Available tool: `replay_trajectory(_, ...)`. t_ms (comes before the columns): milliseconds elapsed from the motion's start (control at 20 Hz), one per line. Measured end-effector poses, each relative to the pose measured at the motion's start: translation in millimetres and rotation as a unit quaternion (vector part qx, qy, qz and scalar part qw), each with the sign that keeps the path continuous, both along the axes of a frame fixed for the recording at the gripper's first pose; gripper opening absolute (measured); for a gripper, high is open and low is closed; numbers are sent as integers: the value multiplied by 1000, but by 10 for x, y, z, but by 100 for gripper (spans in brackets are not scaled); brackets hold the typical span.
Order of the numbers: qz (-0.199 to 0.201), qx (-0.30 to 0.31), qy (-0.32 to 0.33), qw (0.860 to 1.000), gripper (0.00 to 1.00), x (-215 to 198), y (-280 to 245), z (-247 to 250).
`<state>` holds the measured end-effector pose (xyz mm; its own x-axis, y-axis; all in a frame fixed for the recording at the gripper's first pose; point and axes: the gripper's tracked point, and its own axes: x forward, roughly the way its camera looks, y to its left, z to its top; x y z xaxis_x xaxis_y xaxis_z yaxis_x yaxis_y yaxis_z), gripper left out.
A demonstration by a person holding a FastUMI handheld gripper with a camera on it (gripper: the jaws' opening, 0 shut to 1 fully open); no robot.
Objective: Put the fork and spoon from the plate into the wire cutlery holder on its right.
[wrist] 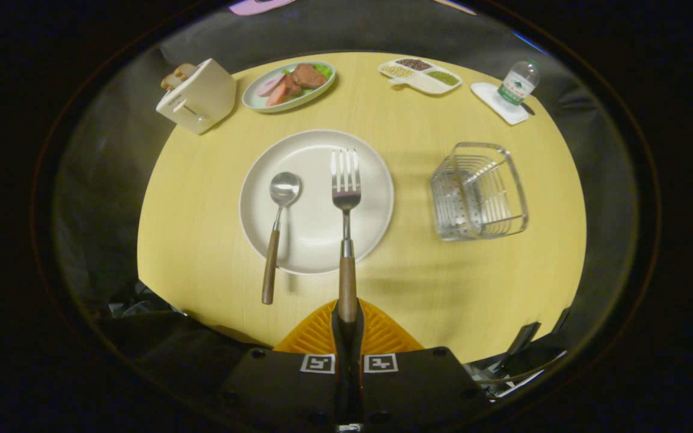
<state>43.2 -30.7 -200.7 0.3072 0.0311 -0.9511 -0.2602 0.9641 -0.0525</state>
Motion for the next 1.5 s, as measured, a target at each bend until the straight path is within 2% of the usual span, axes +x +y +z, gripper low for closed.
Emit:
replay_trajectory(250,-27,-19,-10,999,4,133,-464,353)
replay_trajectory(500,-47,-59,10,997,4,171,-947,288)
replay_trajectory(700,-42,-77,43,995,4,143,-1118,131)
replay_trajectory(1000,-56,-50,50,996,15,234,-1093,124)
replay_trajectory(1200,-54,-55,39,996,46,244,-1159,163)
replay_trajectory(1400,-72,-37,21,996,79,243,-1136,264)
replay_trajectory(1500,-80,-28,8,996,86,248,-1104,348)
